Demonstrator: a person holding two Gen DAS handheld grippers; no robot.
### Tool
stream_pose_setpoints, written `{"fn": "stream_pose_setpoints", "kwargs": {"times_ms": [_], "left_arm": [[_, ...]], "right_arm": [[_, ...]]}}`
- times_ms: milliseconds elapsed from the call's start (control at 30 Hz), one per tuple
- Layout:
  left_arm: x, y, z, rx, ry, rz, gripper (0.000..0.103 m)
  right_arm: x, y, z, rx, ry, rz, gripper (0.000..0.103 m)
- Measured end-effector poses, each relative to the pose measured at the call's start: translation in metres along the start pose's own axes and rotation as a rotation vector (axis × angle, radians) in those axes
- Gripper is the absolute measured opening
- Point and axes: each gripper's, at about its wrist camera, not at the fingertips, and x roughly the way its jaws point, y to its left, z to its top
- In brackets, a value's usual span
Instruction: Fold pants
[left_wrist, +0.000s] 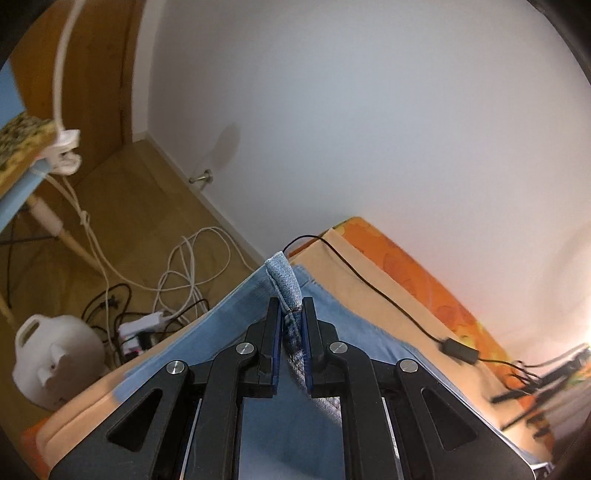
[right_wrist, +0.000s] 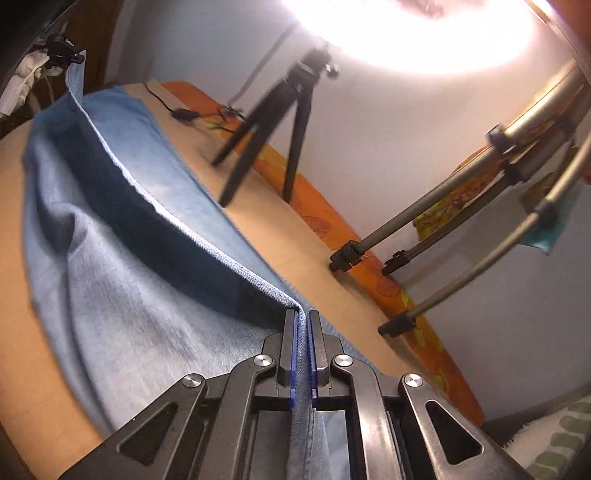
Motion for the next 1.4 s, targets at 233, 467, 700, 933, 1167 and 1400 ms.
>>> {"fn": "stream_pose_setpoints", "kwargs": {"times_ms": [233,467,700,933,1167,1400], "left_arm": [[0.055,-0.02,-0.001,0.028,0.022,0.051,0.008],[0.084,-0.034,0.003,0.038,0.037,0.063,0.008],[0.093,-0.042,0.014,0.04,0.032,0.052,0.008],[0.096,-0.04,0.023,0.037,0.089,0.053,0.024],[0.045,-0.02,0.044,0.069,0.019,0.096,0.046],[-0.027,-0.016,0.034,0.195,-0.028,0.102,0.046]], "right_arm": [[0.052,-0.003,0.004,-0.011,0.053,0.007,0.002],[0.081,-0.002,0.004,-0.009,0.08,0.025,0.002],[0.09,-0.006,0.008,0.014,0.075,0.023,0.002],[0.098,-0.035,0.007,0.112,0.086,0.002,0.0],[0.082,-0.039,0.003,0.129,0.057,0.015,0.003],[0.024,-0.035,0.004,0.186,-0.056,0.049,0.027]]}}
